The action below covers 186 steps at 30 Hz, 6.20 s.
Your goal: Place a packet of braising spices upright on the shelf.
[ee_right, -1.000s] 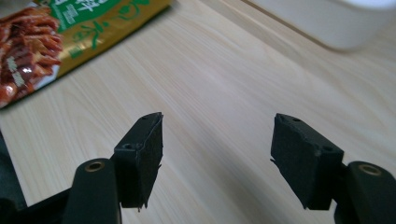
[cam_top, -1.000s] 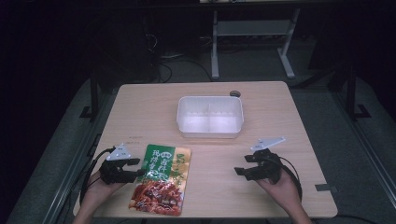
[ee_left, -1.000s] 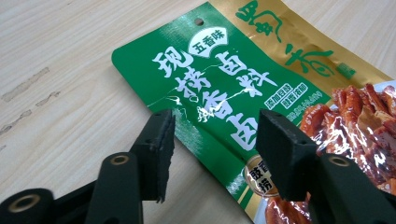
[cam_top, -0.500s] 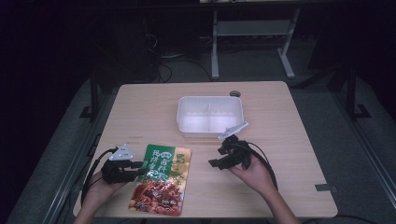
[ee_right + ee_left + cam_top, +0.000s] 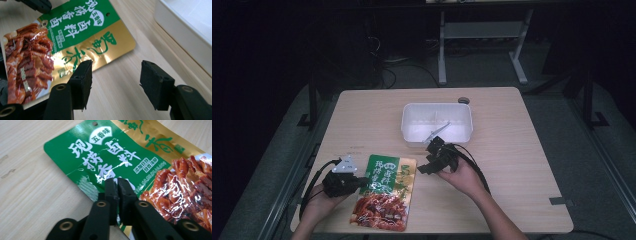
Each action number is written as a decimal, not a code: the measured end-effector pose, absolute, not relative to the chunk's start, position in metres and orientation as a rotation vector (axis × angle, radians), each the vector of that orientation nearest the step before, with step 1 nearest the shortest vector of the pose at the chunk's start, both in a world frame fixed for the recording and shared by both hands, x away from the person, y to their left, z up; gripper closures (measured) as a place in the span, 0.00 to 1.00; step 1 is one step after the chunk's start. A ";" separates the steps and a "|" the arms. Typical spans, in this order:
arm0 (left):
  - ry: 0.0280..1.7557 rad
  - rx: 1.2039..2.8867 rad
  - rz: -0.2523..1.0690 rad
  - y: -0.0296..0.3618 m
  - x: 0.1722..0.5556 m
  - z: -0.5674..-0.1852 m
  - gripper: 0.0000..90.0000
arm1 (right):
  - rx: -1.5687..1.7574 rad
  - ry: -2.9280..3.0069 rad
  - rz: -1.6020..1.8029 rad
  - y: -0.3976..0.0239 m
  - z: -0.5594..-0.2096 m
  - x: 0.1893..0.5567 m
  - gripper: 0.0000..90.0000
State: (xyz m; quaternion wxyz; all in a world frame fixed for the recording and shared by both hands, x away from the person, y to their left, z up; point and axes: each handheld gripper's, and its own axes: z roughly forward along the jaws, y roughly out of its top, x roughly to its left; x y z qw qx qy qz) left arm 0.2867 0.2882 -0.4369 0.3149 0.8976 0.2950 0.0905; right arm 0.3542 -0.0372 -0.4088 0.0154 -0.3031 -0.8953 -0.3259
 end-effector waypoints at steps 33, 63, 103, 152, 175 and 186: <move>0.780 2.430 0.169 0.284 0.290 -0.448 1.00 | -0.971 -2.714 -0.776 0.011 -0.449 0.400 0.40; 0.789 2.432 0.173 0.284 0.291 -0.449 0.98 | -0.798 -2.596 -0.921 0.020 -0.416 0.382 0.64; 0.819 2.391 0.257 0.293 0.290 -0.441 0.86 | -0.783 -2.650 -0.711 0.046 -0.440 0.395 0.99; 0.975 2.231 0.374 0.318 0.293 -0.435 0.53 | -0.789 -2.615 -0.938 -0.009 -0.367 0.369 0.99; 0.990 2.217 0.385 0.321 0.293 -0.435 0.51 | -0.683 -2.595 -1.076 -0.013 -0.311 0.344 0.99; 0.992 2.217 0.383 0.320 0.293 -0.435 0.51 | -0.679 -2.650 -1.099 -0.015 -0.282 0.337 0.99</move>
